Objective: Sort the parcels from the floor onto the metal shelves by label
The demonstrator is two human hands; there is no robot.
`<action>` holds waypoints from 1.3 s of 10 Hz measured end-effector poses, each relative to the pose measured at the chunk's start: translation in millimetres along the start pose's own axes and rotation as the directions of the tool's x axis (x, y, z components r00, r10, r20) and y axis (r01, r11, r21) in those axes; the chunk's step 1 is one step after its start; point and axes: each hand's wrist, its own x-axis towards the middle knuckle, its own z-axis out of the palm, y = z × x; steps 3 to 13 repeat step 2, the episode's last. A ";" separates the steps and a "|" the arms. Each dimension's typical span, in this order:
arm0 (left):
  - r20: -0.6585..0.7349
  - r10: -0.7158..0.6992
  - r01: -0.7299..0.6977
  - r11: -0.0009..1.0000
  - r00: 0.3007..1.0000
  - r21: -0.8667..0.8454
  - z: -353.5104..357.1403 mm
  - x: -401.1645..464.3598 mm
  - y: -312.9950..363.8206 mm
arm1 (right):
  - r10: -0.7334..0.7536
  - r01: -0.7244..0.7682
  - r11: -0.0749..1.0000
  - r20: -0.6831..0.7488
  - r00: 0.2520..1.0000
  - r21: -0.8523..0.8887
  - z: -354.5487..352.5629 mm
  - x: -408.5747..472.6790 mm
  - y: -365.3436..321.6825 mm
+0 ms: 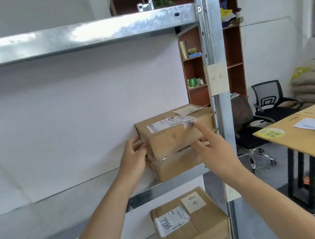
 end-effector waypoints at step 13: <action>-0.015 -0.056 0.047 0.938 0.998 -0.345 -67.2 -56.0 12.2 | 0.088 -0.095 0.958 0.040 0.995 0.269 7.1 -36.9 -35.3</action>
